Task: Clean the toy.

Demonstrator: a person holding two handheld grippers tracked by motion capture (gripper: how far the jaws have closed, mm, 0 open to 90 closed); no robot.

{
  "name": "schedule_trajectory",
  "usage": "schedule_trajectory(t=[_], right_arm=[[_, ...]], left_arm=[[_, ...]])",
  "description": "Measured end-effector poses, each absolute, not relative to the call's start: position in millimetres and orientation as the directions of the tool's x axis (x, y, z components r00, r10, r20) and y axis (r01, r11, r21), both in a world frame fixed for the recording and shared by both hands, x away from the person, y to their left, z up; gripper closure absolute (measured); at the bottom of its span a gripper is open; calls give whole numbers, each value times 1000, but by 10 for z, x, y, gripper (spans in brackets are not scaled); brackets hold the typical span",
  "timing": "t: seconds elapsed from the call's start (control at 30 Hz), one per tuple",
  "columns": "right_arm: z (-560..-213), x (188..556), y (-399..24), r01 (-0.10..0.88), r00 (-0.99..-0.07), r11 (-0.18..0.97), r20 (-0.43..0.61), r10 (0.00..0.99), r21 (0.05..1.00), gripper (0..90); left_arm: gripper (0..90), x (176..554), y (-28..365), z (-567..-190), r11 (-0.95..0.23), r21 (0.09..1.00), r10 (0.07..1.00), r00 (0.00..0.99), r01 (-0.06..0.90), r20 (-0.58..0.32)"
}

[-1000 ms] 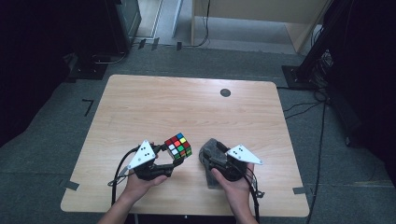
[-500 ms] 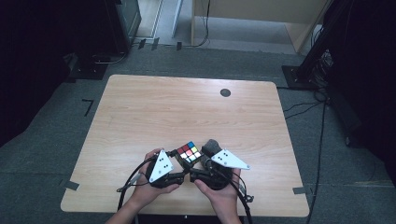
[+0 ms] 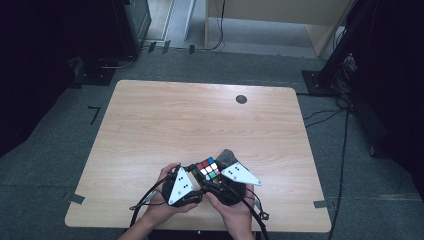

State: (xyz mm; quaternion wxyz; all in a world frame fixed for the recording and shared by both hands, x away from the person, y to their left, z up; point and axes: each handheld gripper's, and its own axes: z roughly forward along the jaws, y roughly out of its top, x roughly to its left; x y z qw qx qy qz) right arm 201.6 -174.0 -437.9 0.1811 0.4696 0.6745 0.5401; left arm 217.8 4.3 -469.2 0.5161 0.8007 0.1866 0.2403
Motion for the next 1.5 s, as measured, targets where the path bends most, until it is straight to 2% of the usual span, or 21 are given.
schedule_trajectory(t=[0.13, 0.43, 0.5, 0.6, 0.7, 0.8, 0.9, 1.0, 1.1, 1.27, 1.5], right_arm=[[-4395, 2013, -1718, 453, -496, -13, 264, 827, 892, 344], [-4391, 2044, -1736, 455, -536, -16, 288, 793, 891, 338], [-4373, 2070, -1794, 456, -553, -56, 331, 765, 888, 293], [-4337, 2092, -1938, 437, -546, -162, 404, 734, 885, 246], [-4321, 2100, -2066, 388, -522, -231, 419, 743, 892, 239], [-4386, 2101, -2085, 357, -512, -219, 386, 767, 908, 240], [-4544, 2106, -1954, 327, -537, -104, 275, 798, 939, 220], [-4655, 2081, -1772, 319, -586, -18, 212, 782, 948, 189], [-4681, 2040, -1628, 305, -619, 16, 185, 764, 952, 184], [-4702, 2029, -1564, 291, -617, -7, 193, 763, 957, 147], [-4694, 2011, -1552, 238, -613, -25, 170, 771, 971, 181]], left_arm=[[311, 2163, 38, -4682, -392, 919, 545, 813, 31, 205], [336, 2151, 70, -4645, -369, 929, 553, 806, 10, 211], [340, 2176, 98, -4622, -354, 935, 571, 798, 27, 193], [340, 2295, 227, -4618, -305, 946, 621, 776, 105, 114], [341, 2426, 400, -4583, -211, 958, 663, 749, 197, -8], [342, 2525, 563, -4524, -86, 959, 673, 725, 271, -145], [341, 2565, 658, -4460, 13, 949, 660, 710, 316, -245], [341, 2555, 662, -4425, 31, 948, 659, 706, 318, -258], [341, 2526, 618, -4416, 31, 947, 650, 713, 321, -263], [341, 2464, 518, -4398, 22, 949, 627, 734, 316, -259], [341, 2425, 426, -4399, 26, 941, 592, 753, 338, -287]])
